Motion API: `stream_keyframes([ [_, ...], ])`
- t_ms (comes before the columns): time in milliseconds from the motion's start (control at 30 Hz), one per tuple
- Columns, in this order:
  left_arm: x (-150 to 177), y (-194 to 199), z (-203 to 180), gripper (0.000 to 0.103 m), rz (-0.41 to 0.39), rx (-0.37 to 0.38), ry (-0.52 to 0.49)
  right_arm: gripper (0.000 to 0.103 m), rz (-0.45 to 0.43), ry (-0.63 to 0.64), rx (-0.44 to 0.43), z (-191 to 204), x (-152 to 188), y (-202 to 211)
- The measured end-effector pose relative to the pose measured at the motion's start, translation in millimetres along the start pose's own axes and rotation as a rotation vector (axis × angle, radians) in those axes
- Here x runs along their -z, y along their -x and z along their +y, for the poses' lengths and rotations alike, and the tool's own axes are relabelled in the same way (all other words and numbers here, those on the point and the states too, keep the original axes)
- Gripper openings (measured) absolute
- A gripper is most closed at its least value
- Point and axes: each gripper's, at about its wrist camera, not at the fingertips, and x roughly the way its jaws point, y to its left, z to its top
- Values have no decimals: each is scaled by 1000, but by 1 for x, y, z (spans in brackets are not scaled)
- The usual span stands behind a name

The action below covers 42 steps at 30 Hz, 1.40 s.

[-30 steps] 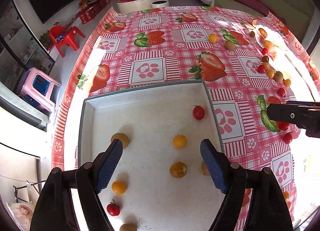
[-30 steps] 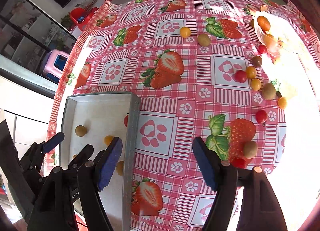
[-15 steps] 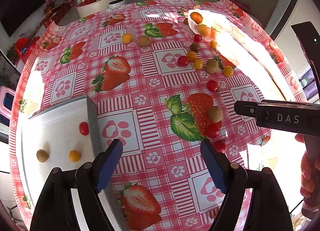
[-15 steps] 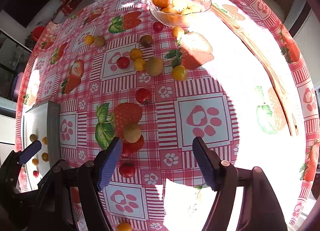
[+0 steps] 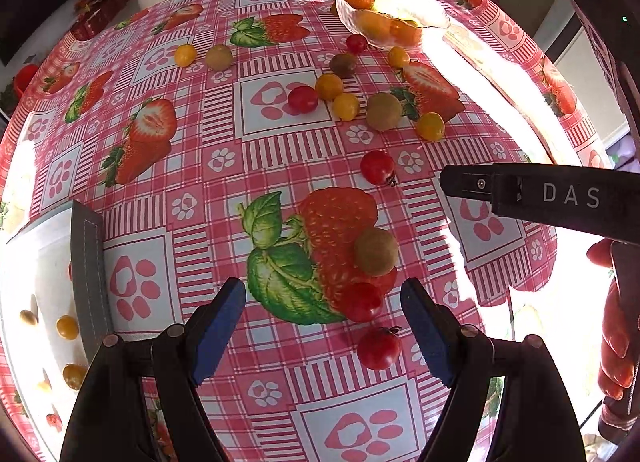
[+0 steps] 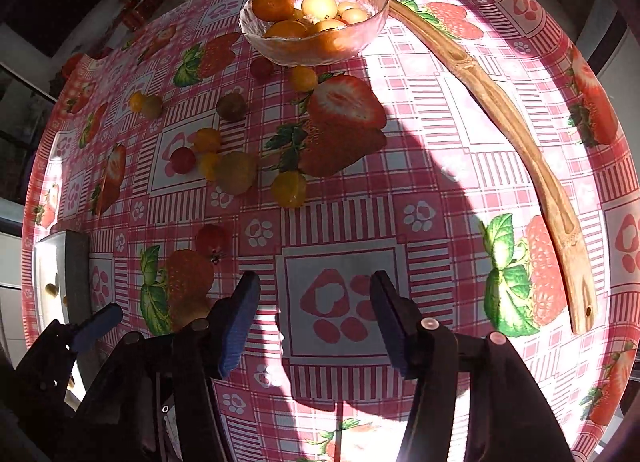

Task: Organize fruits
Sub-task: 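Grasp a red tomato with the left gripper while the right grasps a yellow tomato, then carry the red and yellow tomatoes over the white tray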

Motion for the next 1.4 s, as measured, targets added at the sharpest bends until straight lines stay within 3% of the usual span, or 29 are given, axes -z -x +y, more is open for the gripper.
stream_keyframes([
  [100,1,-6,-1,79,14,-6,11,61,-5,17,-10,3,-6,-6],
  [167,2,-8,-2,71,21,-21,5,61,-16,35,-10,8,-11,-9],
  [300,5,-8,-9,70,19,-44,-14,58,-34,70,-10,17,-20,-13],
  [467,8,-4,-13,57,10,-49,-13,41,-54,97,5,24,-31,-17],
  [600,9,-1,-18,34,1,-48,-29,22,-65,96,13,25,-35,-19],
  [700,11,0,-19,24,-2,-38,-36,22,-71,90,13,24,-32,-17],
  [933,22,6,-4,24,-2,36,12,22,-63,78,-13,21,-14,-4],
  [1400,39,11,14,24,2,71,24,22,-29,41,-69,33,31,21],
])
